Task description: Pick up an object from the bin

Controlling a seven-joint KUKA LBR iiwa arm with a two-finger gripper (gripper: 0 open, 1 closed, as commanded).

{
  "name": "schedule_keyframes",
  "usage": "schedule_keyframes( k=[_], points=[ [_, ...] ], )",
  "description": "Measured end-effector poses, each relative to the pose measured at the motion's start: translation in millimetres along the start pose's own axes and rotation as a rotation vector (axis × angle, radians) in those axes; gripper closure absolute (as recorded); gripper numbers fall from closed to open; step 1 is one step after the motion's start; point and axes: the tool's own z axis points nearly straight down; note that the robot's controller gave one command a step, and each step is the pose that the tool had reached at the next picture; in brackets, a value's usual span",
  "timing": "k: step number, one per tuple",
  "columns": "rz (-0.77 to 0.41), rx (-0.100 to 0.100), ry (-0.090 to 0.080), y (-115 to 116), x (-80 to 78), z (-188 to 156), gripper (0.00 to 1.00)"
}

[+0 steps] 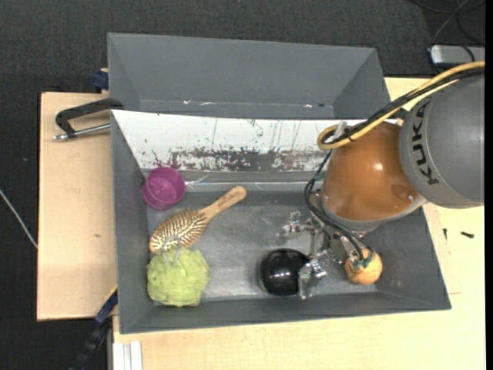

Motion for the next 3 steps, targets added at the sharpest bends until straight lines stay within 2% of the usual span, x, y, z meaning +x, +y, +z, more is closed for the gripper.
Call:
schedule_keyframes(
  k=[1,2,3],
  points=[
    [-0.032,0.002,0.008,-1.9,-0.4,21.7,0.00],
    [-0.032,0.001,0.008,-1.9,0.0,21.1,1.00],
    [-0.032,0.001,0.008,-1.9,0.0,21.1,1.00]
  ],
)
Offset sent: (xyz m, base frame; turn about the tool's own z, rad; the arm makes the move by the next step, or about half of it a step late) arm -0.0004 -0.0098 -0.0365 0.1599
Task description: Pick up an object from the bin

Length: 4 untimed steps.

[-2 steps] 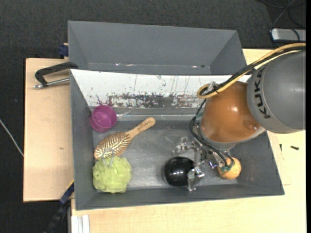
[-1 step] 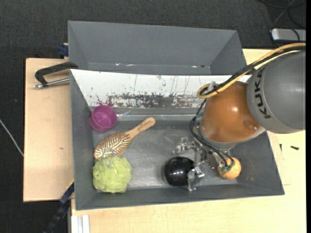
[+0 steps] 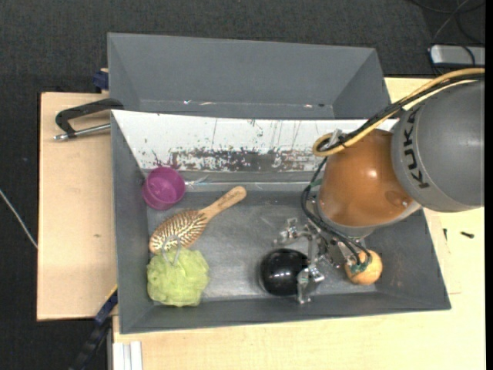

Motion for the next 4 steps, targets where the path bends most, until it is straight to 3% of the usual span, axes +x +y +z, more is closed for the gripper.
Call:
schedule_keyframes(
  k=[1,2,3,4],
  points=[
    [-0.001,-0.001,0.004,1,2.2,-2,1.00],
    [0.001,0.003,-0.023,1,1.4,-13,1.00],
    [0.000,0.001,-0.018,2,3.2,-11,1.00],
    [0.001,0.004,-0.026,2,2.4,-42,1.00]
  ],
)
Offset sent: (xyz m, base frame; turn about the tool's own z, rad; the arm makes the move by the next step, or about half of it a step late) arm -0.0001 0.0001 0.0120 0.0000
